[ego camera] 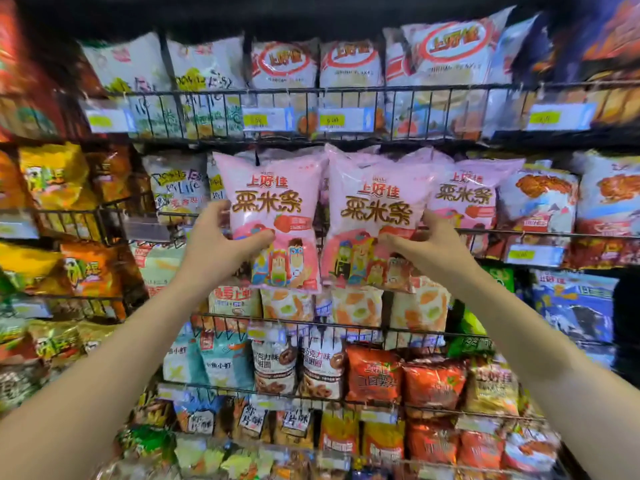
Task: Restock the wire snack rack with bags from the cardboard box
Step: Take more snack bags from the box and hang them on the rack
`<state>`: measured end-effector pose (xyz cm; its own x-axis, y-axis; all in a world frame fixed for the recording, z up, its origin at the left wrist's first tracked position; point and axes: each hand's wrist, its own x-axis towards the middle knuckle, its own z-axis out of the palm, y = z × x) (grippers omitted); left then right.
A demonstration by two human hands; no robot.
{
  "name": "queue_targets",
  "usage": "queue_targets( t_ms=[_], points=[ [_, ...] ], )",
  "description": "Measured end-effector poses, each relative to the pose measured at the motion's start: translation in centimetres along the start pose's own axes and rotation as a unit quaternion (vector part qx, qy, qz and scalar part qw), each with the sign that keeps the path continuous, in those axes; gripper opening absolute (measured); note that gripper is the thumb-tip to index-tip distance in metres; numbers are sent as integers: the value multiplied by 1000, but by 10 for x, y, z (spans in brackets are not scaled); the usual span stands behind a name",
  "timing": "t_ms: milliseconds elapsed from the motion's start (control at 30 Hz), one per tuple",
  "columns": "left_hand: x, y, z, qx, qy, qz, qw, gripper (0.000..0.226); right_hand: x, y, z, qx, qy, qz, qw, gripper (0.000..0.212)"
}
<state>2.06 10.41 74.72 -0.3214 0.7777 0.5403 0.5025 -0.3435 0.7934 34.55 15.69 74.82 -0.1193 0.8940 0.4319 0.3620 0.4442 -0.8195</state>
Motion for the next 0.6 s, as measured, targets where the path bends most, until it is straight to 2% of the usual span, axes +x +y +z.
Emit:
queue_targets(
  t_ms=[67,200,333,500,600],
  points=[
    [24,-1,-10,-18,20,16,1000,84,17,-17,10,-7,29,-27,999,39],
    [69,-7,-28,-52,50,60,996,78,44,-48,36,-3,77,-88,993,46],
    [106,-28,-39,-95,79,106,987,88,70,-64,67,-10,115,-132,984,55],
    [135,-66,-46,-100,37,129,986,87,91,-54,107,-60,136,-142,979,86],
    [144,-80,-49,-92,5,121,988,96,96,-40,122,-61,137,-123,981,97]
  ],
)
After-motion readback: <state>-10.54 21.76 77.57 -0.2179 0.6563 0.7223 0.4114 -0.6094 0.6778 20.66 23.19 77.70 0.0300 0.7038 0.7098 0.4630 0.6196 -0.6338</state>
